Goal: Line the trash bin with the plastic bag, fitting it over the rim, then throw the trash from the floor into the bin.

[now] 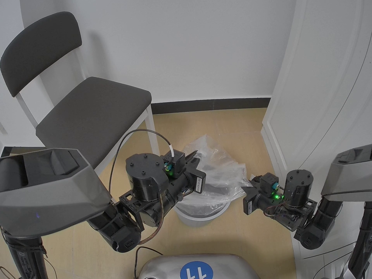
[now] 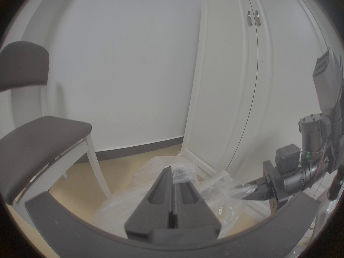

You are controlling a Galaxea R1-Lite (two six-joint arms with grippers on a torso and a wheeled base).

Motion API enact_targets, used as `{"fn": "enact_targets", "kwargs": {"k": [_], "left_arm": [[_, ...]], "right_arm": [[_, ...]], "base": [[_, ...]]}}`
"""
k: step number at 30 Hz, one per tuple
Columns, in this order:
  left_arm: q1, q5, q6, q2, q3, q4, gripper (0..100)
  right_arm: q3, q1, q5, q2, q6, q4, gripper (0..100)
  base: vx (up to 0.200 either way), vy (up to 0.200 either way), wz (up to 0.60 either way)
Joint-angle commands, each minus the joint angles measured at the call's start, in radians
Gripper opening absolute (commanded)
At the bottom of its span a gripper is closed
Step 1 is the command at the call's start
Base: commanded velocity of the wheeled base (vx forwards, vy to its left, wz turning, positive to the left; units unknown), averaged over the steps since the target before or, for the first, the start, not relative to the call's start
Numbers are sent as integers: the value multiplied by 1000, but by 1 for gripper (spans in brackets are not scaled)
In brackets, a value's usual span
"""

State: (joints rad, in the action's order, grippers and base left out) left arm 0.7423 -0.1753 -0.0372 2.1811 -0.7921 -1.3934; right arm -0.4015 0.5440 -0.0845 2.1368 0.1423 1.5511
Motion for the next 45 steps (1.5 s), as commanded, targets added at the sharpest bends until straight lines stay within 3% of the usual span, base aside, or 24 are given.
{"fn": "enact_targets", "kwargs": {"k": [1, 17, 24, 45], "left_arm": [[-14, 0, 3, 85, -18, 1, 0], [-57, -1, 28, 241, -164, 16, 0], [-87, -3, 26, 250, -180, 25, 0], [-118, 0, 26, 249, -191, 83, 0]], "right_arm": [[10, -26, 11, 140, -44, 20, 0], [-123, -49, 42, 307, -87, 20, 0], [-214, -61, 42, 356, -187, 4, 0], [-385, 25, 23, 477, -402, -103, 0]], "base": [[0, 0, 0], [0, 0, 0], [0, 0, 0], [0, 0, 0]]}}
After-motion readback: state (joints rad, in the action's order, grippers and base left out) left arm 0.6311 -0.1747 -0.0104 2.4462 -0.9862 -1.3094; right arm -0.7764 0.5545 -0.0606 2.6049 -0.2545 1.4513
